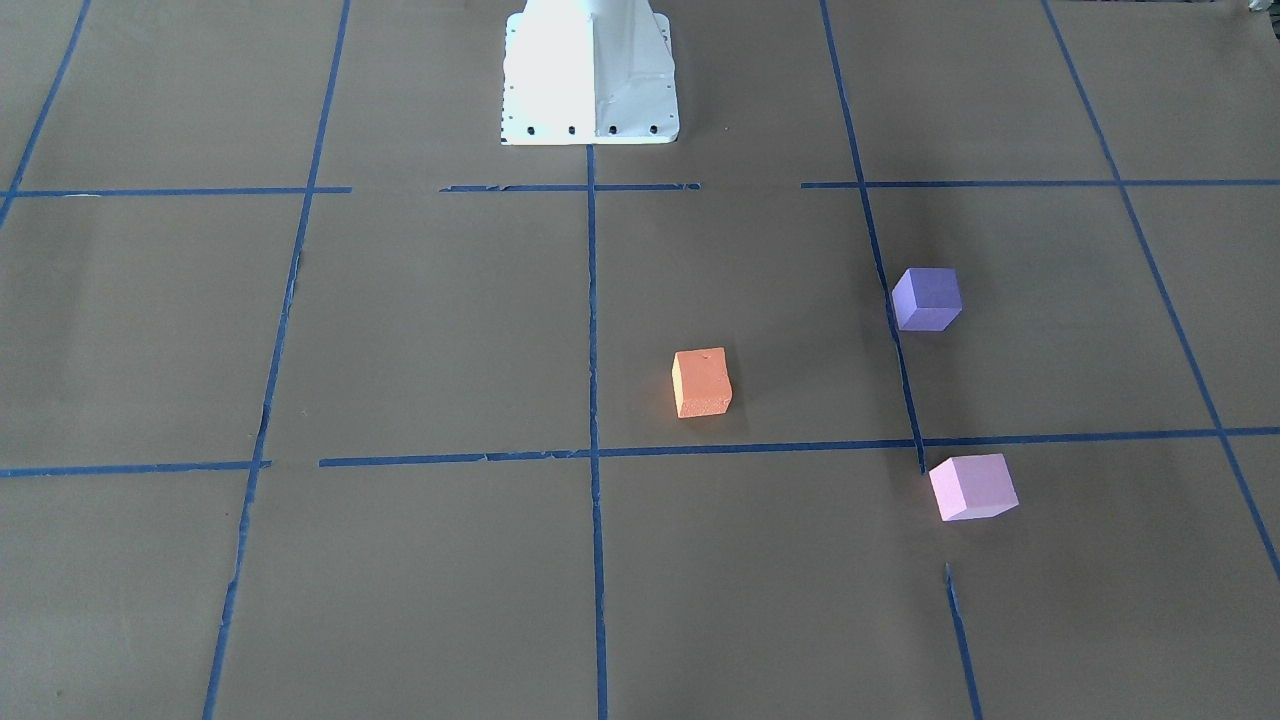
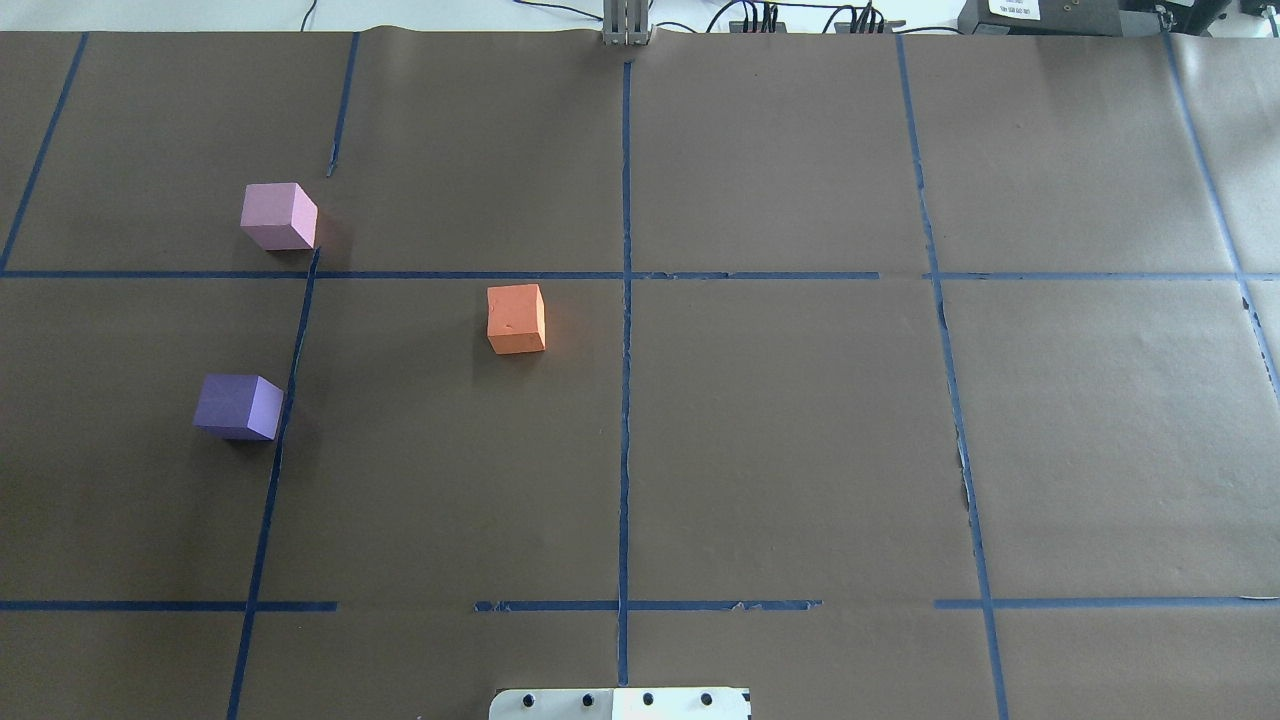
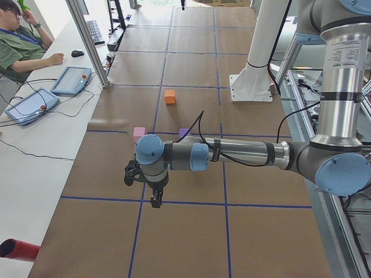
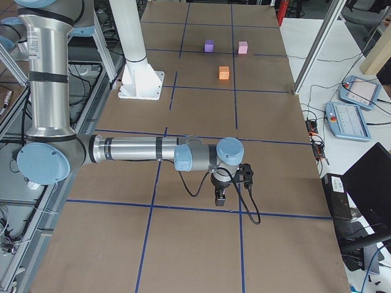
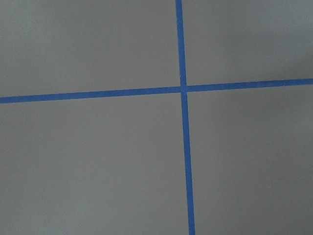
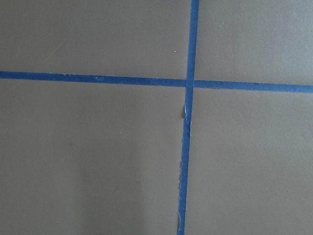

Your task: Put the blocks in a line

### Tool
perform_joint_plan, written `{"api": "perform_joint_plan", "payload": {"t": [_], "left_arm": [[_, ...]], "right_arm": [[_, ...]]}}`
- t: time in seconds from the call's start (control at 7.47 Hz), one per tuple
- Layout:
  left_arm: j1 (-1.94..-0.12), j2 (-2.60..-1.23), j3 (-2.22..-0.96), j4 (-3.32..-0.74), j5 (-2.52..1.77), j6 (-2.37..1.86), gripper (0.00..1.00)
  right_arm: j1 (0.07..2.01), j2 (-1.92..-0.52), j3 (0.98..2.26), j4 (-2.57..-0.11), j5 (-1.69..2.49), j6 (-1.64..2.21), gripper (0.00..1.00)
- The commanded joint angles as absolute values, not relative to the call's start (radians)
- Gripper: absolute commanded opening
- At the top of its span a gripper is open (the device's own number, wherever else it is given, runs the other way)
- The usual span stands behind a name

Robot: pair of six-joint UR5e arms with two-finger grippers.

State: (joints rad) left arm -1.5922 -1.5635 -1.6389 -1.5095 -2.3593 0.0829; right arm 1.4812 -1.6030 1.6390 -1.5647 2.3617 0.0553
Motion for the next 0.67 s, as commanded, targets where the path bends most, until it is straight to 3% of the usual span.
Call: {"api": "perform_joint_plan", "payload": {"t": [0.0, 0.54], "left_arm": [[-1.591, -1.565, -1.637, -1.509, -2.359, 0.083, 1.00], [-1.506, -1.741, -1.646, -1.491, -2.349, -0.022, 1.00]], "right_arm": [[1.482, -1.601, 1.638, -1.565, 2.361, 0.055, 1.00], [1.482, -1.603, 1.640, -1.565, 2.362, 0.055, 1.00]]}}
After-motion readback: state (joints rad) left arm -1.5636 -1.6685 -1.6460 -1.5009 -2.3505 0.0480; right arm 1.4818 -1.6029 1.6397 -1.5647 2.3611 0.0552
